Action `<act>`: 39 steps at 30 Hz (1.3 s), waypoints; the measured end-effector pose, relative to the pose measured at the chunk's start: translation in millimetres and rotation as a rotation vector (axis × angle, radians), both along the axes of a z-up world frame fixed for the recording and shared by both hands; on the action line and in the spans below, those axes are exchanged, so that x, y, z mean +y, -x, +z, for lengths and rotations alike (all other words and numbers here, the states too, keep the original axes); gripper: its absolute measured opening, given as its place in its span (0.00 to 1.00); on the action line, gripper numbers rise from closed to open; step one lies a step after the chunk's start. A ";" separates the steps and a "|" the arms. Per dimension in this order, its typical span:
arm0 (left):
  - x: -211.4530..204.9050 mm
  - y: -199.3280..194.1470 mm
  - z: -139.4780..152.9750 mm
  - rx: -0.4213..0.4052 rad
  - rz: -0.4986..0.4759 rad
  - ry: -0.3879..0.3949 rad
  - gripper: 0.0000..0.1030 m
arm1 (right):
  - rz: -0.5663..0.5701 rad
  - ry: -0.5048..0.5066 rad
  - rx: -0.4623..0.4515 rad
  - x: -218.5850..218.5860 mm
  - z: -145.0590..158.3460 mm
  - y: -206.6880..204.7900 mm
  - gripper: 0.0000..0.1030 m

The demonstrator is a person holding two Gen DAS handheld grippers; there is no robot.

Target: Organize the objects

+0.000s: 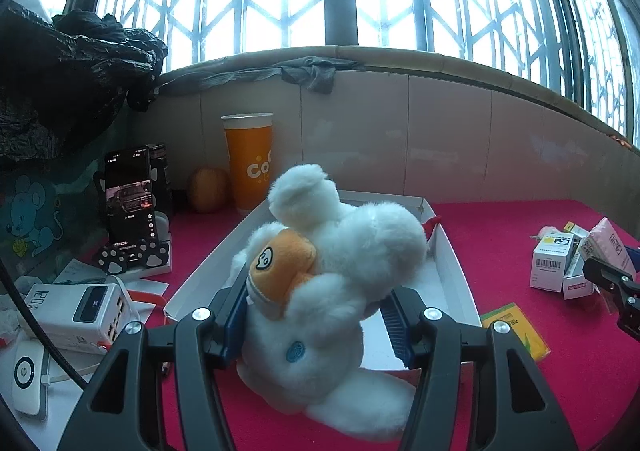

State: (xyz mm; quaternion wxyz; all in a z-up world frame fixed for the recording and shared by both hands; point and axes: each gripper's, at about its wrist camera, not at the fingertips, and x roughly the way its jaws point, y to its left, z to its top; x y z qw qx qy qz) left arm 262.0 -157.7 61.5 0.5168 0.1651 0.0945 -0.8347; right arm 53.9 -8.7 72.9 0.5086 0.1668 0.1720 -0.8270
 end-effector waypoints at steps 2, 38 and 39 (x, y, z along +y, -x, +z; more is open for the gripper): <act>-3.2 -1.5 3.8 -0.003 0.006 0.007 0.56 | 0.018 0.006 -0.013 -7.6 5.5 -3.0 0.49; -146.9 51.8 18.7 0.021 -0.064 -0.305 0.91 | 0.234 -0.177 -0.255 -162.6 -2.9 -55.3 0.78; -144.0 50.7 19.9 0.022 -0.047 -0.287 0.91 | 0.234 -0.173 -0.245 -160.4 -2.6 -55.6 0.86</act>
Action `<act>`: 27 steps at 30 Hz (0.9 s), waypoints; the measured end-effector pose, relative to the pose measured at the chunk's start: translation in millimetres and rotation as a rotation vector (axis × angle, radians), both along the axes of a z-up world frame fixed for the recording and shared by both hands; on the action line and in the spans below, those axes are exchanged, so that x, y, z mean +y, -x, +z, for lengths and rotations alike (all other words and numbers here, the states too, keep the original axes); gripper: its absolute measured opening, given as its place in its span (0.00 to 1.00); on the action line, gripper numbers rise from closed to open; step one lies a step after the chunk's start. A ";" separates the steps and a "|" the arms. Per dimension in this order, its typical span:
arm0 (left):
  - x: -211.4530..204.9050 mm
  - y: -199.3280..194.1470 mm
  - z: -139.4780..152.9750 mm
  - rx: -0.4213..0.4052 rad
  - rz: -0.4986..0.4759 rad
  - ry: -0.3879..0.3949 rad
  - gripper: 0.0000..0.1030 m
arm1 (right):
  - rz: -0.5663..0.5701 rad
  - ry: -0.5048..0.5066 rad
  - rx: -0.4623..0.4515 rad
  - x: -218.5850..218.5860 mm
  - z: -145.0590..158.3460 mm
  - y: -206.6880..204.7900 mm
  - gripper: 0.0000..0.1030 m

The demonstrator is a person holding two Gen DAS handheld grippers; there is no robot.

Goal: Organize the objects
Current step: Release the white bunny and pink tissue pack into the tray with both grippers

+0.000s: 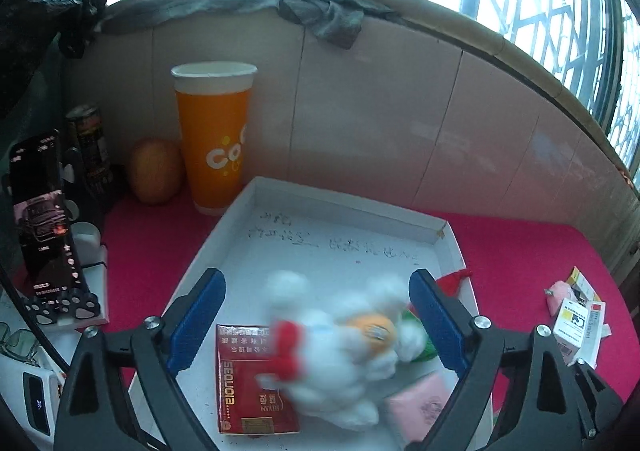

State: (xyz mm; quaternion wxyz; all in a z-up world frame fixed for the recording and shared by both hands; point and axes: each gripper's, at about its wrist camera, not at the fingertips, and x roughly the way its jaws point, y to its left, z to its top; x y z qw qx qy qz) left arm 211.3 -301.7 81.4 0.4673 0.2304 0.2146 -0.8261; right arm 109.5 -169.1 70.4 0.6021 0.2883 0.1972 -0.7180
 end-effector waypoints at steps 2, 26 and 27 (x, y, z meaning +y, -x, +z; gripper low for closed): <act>5.2 -2.1 2.1 -0.002 0.023 0.015 0.91 | 0.005 0.012 0.025 5.5 1.5 -2.8 0.87; 103.8 -15.7 -18.1 0.148 -0.014 -0.026 0.91 | -0.149 0.025 0.005 124.8 -8.7 73.6 0.87; 106.0 -15.2 -19.7 0.143 -0.016 -0.028 0.91 | -0.116 0.009 -0.003 125.3 -13.2 70.6 0.87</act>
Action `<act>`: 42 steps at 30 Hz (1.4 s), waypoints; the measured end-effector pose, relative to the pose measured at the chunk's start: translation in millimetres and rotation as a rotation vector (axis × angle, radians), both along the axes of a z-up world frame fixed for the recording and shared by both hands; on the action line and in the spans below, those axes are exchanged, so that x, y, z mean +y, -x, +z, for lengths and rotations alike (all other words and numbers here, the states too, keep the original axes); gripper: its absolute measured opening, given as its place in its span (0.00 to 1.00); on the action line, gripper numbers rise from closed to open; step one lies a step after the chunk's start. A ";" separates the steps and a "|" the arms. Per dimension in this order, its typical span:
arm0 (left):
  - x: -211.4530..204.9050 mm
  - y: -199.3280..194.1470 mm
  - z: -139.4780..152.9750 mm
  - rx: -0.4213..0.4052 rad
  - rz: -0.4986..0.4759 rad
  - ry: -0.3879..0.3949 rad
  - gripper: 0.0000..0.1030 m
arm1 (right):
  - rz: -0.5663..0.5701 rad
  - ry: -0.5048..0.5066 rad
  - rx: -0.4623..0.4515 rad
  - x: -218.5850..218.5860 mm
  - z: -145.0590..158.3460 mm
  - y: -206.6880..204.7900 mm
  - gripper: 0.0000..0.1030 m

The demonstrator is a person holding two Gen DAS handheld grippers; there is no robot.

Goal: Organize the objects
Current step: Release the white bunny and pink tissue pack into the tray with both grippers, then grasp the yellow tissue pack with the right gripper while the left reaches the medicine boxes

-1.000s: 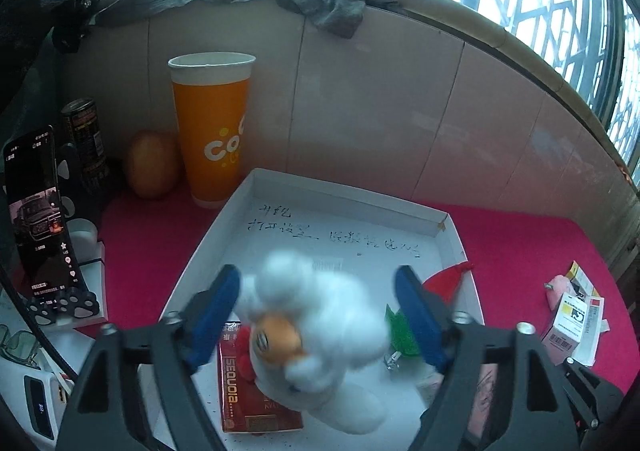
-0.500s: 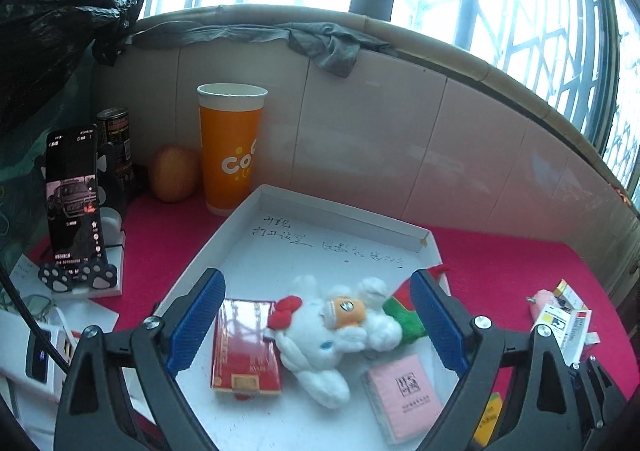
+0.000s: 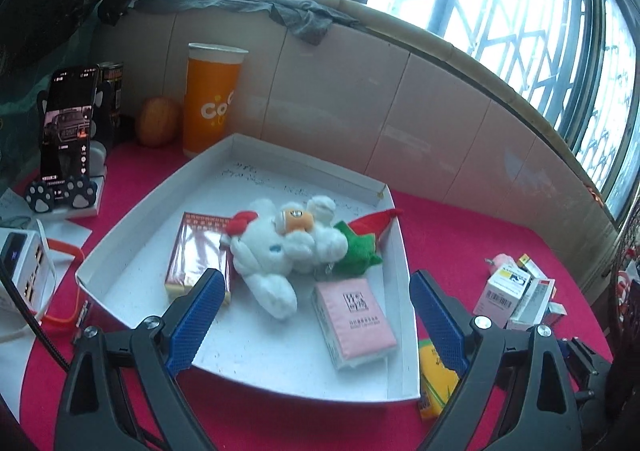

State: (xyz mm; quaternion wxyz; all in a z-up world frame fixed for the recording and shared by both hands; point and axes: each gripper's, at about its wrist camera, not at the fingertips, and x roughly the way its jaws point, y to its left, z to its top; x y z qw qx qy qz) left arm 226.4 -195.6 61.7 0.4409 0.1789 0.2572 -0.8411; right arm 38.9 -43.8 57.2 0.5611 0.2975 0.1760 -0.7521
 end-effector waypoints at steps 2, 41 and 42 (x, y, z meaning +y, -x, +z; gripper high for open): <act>4.0 0.3 -2.1 -0.010 -0.001 0.004 0.91 | 0.060 -0.033 0.002 -1.8 -9.7 -9.6 0.87; 61.4 231.5 -1.0 -0.096 -0.654 -0.120 0.91 | -0.278 -0.046 -0.170 164.1 -45.3 137.1 0.51; 54.5 233.0 1.2 -0.103 -0.625 -0.113 0.91 | -0.273 -0.045 -0.142 164.0 -46.1 133.8 0.51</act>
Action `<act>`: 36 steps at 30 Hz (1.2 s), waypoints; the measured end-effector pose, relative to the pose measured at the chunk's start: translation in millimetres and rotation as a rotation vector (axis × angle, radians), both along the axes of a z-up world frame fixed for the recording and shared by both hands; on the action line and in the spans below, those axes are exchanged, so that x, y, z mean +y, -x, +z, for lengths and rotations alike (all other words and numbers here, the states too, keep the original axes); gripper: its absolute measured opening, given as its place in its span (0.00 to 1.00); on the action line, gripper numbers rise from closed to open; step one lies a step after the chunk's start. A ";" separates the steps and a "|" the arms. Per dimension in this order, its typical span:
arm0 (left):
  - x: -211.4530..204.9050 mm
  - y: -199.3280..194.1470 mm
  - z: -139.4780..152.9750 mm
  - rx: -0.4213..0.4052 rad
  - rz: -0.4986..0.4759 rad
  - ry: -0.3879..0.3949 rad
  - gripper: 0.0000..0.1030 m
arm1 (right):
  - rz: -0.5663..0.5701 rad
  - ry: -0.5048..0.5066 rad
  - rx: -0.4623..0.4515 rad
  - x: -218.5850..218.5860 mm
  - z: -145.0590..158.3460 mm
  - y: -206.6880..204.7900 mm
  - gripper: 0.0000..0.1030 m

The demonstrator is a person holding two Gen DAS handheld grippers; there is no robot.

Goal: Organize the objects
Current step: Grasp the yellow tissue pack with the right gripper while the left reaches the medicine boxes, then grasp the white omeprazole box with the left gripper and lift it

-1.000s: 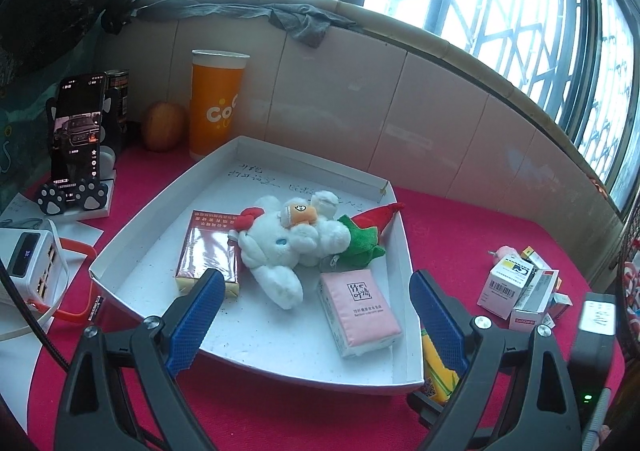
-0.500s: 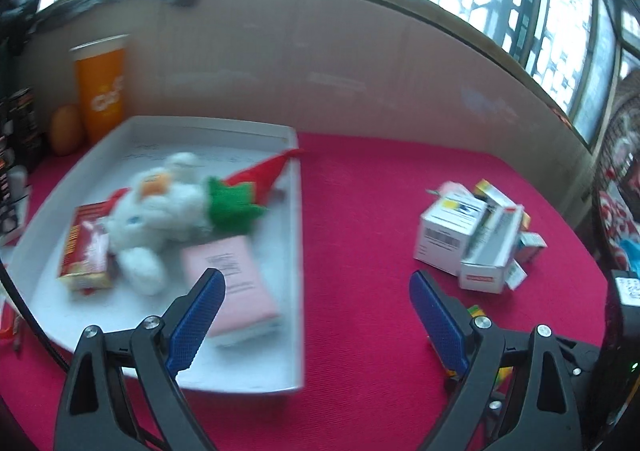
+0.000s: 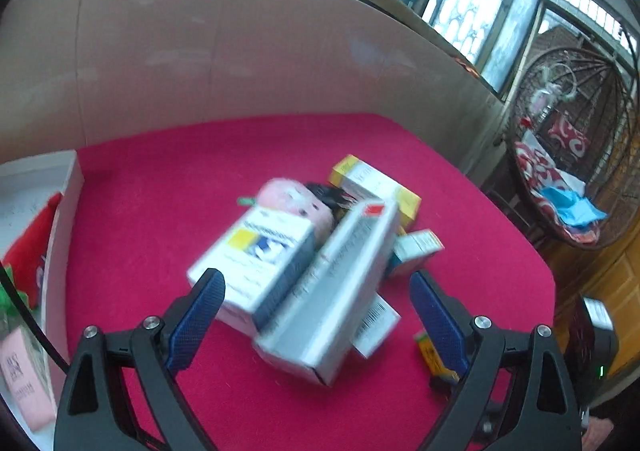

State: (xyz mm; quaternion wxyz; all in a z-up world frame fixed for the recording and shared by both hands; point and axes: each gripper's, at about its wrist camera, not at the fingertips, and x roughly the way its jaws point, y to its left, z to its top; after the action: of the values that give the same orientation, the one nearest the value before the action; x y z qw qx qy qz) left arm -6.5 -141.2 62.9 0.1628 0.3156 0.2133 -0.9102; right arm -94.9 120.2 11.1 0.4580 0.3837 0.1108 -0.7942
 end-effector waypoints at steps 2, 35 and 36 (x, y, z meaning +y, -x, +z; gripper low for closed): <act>-10.5 1.7 1.4 -0.020 0.046 0.028 0.91 | 0.008 -0.007 0.030 1.4 -1.6 -3.9 0.51; 28.4 -74.3 -24.7 -0.040 0.249 0.302 0.51 | -0.017 0.059 -0.041 3.2 -1.1 0.3 0.51; 33.1 -81.6 -21.9 -0.030 0.259 0.331 0.51 | -0.026 0.052 -0.053 1.0 0.5 0.9 0.51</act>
State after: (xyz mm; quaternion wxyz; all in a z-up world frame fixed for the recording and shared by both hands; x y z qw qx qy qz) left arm 75.1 -108.1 41.0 0.3311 0.2682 0.0972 -0.8994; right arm -95.8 121.3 11.6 0.4601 0.3937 0.0727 -0.7924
